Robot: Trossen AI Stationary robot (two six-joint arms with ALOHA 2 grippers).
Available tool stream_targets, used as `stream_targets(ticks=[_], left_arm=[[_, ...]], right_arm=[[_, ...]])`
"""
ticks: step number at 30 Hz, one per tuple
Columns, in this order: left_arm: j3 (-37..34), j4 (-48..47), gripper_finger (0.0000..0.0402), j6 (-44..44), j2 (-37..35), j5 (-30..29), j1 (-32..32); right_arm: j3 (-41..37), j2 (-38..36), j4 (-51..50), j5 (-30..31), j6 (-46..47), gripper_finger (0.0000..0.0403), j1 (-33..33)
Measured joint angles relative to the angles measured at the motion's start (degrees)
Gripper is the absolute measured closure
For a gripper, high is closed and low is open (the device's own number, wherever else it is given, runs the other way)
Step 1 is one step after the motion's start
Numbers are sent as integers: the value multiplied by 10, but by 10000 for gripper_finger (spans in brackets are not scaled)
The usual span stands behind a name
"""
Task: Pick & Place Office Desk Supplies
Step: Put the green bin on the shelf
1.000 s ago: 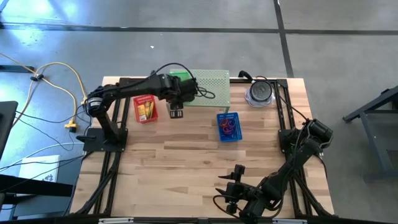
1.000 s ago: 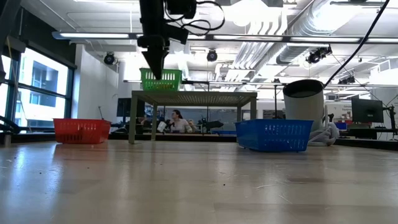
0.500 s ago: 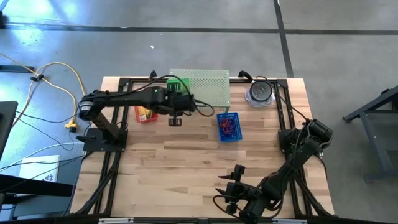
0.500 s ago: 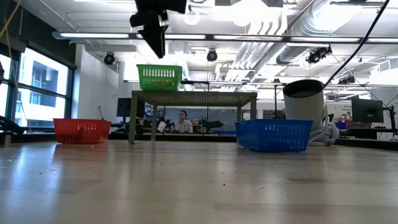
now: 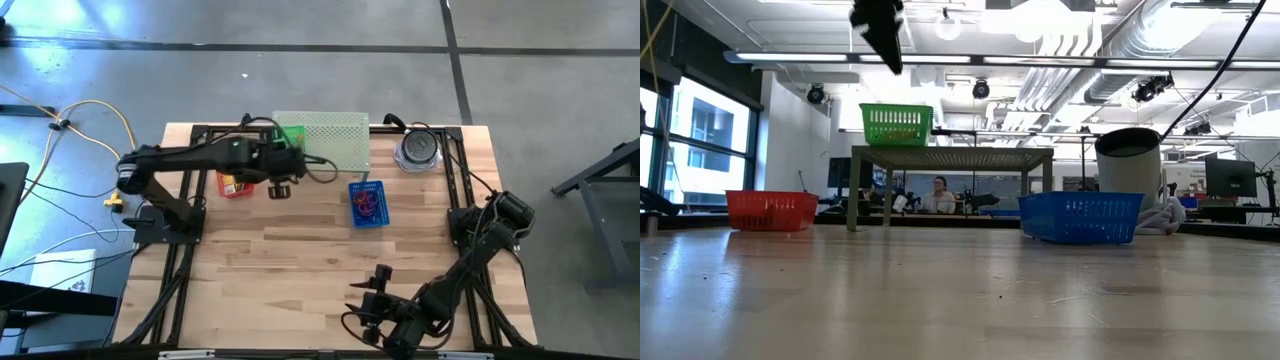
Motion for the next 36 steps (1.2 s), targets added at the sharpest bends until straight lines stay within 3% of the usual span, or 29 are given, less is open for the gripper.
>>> stream_targets(ticks=[3,7,9,21,28,36], left_arm=[[0,0,256,-21,-26,21,-33],[0,2,256,-17,-49,218,-65],[-10,10,256,-13,-49,273,-73],[-183,127,256,-11,-48,246,-1],[-195,146,256,-13,-48,245,60],[-195,142,256,-8,-48,245,84]], right_arm=[[0,0,-2,1,-3,188,0],[0,0,-9,2,-3,188,0],[0,0,-12,3,-4,188,-1],[0,0,-8,-21,1,188,2],[0,0,-6,-30,0,188,2],[0,0,-6,-26,-12,188,0]])
